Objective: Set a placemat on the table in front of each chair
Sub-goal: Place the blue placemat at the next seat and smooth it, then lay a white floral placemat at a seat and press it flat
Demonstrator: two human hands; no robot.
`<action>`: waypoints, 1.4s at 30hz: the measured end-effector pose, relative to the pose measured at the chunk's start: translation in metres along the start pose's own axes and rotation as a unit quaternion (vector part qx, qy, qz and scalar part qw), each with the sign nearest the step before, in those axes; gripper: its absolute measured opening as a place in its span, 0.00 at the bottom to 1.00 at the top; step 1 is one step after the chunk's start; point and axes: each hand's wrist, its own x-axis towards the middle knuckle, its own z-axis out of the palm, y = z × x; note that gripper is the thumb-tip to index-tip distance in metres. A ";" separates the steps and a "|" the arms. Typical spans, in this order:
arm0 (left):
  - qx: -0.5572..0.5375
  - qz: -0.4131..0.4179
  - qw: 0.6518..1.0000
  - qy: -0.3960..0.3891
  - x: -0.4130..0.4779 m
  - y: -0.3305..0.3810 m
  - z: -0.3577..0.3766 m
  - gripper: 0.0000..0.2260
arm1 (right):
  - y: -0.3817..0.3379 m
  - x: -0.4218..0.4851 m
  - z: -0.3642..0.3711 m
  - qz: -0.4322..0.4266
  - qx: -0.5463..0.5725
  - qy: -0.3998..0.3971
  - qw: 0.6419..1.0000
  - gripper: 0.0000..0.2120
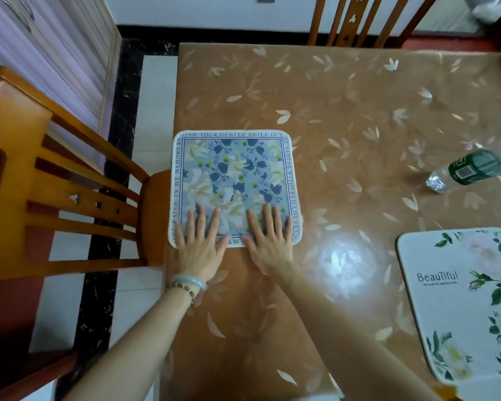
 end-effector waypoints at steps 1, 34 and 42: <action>-0.004 0.004 1.000 0.000 -0.010 0.008 0.004 0.33 | -0.011 -0.007 0.005 -0.002 0.002 -0.005 1.000 0.30; -0.503 0.032 0.843 0.188 -0.048 0.054 -0.214 0.27 | 0.008 -0.049 -0.260 -0.007 0.498 0.086 0.863 0.36; -0.578 0.234 0.756 0.199 -0.093 0.084 -0.296 0.38 | -0.002 -0.149 -0.306 0.007 0.525 0.343 0.779 0.38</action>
